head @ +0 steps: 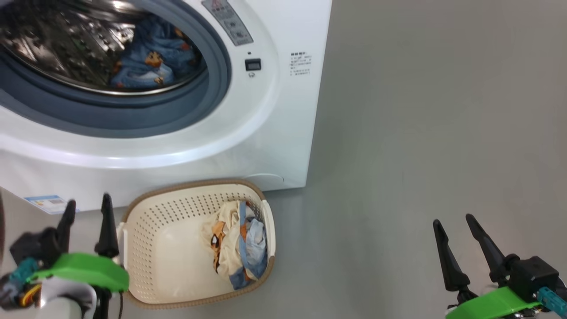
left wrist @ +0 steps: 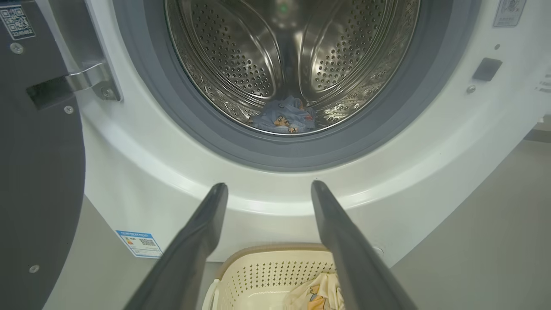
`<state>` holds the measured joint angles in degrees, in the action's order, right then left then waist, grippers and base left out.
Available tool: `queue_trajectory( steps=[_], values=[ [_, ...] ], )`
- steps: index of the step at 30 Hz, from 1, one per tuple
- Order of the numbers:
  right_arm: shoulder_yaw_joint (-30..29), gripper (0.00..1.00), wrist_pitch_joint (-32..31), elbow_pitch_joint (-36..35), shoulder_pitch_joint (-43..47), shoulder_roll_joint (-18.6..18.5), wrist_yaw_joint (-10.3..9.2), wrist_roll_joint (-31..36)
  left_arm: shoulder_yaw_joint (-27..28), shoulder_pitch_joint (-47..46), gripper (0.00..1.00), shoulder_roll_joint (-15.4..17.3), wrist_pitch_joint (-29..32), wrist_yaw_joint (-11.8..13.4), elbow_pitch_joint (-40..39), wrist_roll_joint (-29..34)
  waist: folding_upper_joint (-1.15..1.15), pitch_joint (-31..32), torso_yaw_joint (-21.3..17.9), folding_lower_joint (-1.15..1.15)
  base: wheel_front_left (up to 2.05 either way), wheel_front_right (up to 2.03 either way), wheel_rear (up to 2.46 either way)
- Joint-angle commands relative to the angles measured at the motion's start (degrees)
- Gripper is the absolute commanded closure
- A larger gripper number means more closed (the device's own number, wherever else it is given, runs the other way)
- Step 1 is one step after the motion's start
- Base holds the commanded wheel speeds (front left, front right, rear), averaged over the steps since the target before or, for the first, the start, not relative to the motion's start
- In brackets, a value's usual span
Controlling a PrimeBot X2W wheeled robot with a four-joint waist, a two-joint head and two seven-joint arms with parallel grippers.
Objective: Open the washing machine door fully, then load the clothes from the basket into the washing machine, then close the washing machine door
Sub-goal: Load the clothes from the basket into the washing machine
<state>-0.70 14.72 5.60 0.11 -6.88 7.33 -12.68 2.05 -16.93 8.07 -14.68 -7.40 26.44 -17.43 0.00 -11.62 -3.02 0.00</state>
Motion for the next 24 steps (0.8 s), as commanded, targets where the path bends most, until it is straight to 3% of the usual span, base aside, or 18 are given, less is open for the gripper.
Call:
queue_trajectory(
  steps=[1,24],
  values=[
    [1.04,0.00,0.28,-1.14,0.43,-0.82,0.16,-0.36,2.01,0.45,0.00,1.53,-0.32,-0.09,-1.87,0.57,0.00,1.75,0.71,0.00,0.00,0.00,0.00],
    [-1.30,0.00,0.28,-1.58,7.90,-2.17,0.16,-1.10,5.49,19.14,0.00,-1.41,-0.32,-0.09,-13.98,1.61,0.00,8.56,1.79,0.00,0.00,0.00,0.00]
  ],
)
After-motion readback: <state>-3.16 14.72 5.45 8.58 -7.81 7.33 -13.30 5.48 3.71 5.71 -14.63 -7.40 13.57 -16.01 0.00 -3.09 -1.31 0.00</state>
